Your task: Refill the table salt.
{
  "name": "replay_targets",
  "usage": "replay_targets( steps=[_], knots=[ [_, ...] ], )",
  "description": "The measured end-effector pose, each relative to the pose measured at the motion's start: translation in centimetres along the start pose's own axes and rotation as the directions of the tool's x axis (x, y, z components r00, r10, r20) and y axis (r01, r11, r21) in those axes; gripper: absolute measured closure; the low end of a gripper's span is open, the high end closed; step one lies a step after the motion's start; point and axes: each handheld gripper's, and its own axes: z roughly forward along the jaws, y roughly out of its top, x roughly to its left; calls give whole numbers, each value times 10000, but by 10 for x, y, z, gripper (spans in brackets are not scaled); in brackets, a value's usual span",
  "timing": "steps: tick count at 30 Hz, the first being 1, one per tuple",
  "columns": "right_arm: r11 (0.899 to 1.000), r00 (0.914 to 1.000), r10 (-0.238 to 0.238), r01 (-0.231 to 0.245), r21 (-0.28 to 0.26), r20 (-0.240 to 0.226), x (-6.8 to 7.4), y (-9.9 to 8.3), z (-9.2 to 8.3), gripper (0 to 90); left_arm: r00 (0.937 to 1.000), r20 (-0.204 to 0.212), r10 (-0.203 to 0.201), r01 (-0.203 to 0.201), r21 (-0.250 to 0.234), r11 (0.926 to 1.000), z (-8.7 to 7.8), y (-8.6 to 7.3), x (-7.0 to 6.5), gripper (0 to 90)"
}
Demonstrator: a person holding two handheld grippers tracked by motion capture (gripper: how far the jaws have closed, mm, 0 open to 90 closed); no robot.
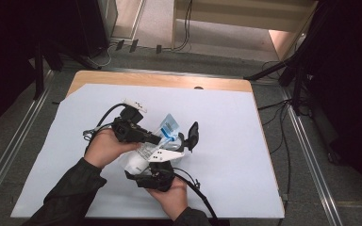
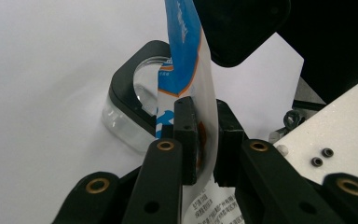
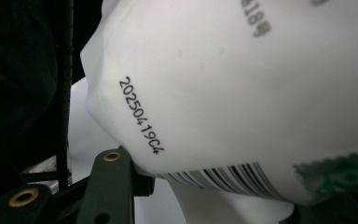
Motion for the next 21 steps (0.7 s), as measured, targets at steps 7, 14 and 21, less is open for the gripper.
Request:
replay_targets(
  steps=[7, 14, 21],
  knots=[
    [9998, 9998, -179, 179, 27, 96, 1, -1, 0, 565, 10000, 68, 29, -29, -25, 10000, -4, -3, 0, 799],
    [9996, 9994, -263, 261, 79, 215, 2, -2, 0, 568, 9997, 239, -86, 82, 173, 9998, -5, -5, 1, 759],
    [9994, 9990, -347, 344, 102, 292, 2, -3, 0, 571, 9994, 307, -148, 137, 357, 9993, -8, -7, 2, 749]
  ],
)
